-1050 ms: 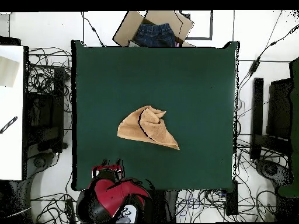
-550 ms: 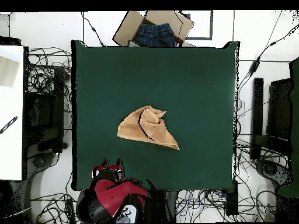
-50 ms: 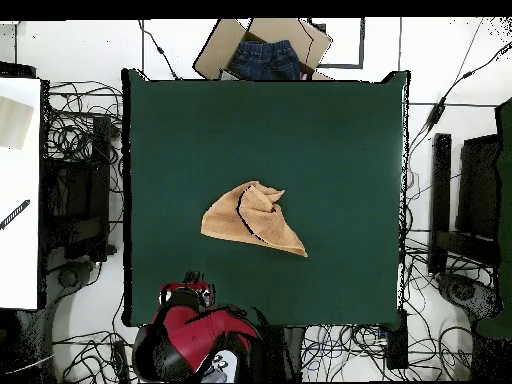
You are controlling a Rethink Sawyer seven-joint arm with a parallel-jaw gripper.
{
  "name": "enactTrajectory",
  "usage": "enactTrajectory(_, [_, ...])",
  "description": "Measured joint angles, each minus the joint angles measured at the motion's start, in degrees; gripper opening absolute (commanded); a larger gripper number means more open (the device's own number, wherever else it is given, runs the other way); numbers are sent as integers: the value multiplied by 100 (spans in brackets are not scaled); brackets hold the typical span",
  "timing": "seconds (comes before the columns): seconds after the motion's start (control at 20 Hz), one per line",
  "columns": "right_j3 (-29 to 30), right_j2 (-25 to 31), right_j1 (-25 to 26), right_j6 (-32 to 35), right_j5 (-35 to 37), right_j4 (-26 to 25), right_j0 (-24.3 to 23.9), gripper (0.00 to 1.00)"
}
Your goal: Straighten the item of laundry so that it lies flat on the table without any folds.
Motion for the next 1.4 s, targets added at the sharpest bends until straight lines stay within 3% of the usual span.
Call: enactTrajectory(1.4, [0, 39, 0, 0, 0, -1, -254, 0])
